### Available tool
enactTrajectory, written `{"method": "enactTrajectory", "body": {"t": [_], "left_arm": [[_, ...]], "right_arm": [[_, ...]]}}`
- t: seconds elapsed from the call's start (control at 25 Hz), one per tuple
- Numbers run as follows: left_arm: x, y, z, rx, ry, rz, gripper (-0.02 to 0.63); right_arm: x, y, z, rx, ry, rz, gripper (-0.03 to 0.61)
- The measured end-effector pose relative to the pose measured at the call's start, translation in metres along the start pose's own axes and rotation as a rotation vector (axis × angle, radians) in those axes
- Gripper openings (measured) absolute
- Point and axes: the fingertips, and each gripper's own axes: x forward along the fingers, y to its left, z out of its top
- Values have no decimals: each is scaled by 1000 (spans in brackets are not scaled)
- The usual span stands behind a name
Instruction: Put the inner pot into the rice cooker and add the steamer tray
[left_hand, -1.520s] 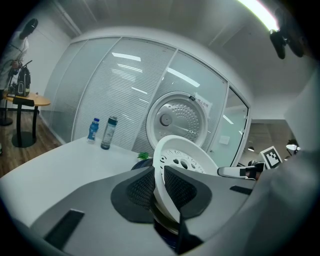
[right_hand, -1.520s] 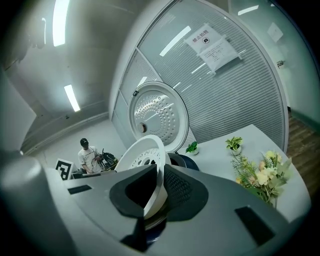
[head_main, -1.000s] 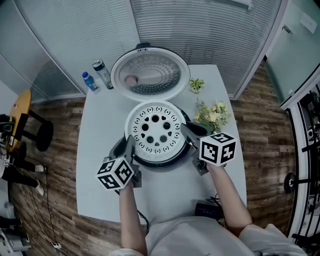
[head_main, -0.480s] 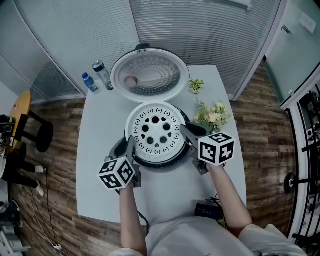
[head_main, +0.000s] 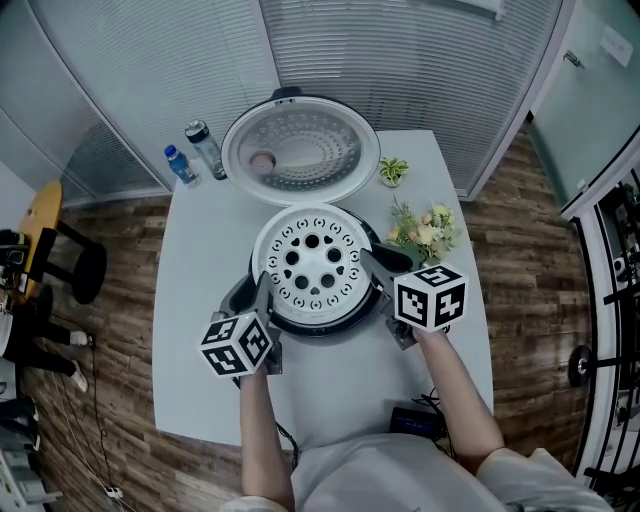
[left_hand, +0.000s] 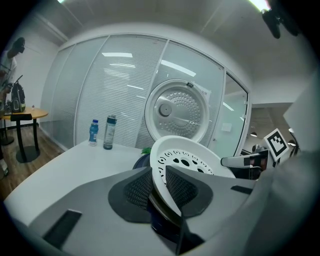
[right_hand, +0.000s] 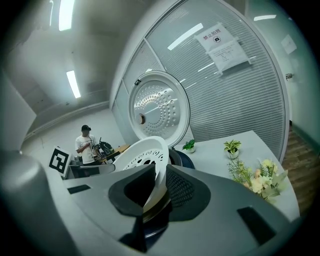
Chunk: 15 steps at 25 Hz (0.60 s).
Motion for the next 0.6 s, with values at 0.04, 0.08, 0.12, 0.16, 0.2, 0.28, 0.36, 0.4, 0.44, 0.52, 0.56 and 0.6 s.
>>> {"method": "enactTrajectory", "body": {"t": [0.04, 0.08, 0.12, 0.16, 0.2, 0.28, 0.36, 0.4, 0.44, 0.52, 0.56, 0.6], "left_arm": [[1, 0, 0, 0, 1, 0, 78], [1, 0, 0, -2, 1, -1, 78], [1, 0, 0, -5, 0, -3, 78], [1, 0, 0, -8, -1, -4, 78], [1, 0, 0, -8, -1, -4, 78], [1, 0, -1, -4, 1, -2, 80], [1, 0, -1, 1, 5, 1, 81], [2, 1, -2, 3, 7, 3, 83], [3, 1, -2, 5, 8, 5, 83], [4, 2, -2, 14, 11, 10, 86], [5, 2, -3, 21, 14, 14, 87], [5, 3, -3, 30, 16, 18, 88]], "right_arm": [[0, 0, 0, -1, 1, -1, 64], [1, 0, 0, -4, 2, -3, 64], [1, -1, 0, -7, 3, -5, 64], [1, -1, 0, -11, 4, -8, 66], [1, 0, -1, -16, 5, -11, 66], [0, 0, -1, -31, 10, -20, 67], [1, 0, -2, -46, 17, -29, 71], [2, -1, -2, -53, 19, -33, 72], [3, -2, -3, -61, 21, -39, 72], [5, -4, -4, -79, 28, -53, 75], [6, -4, -5, -84, 29, -58, 75], [6, -5, -5, -87, 29, -61, 75]]}}
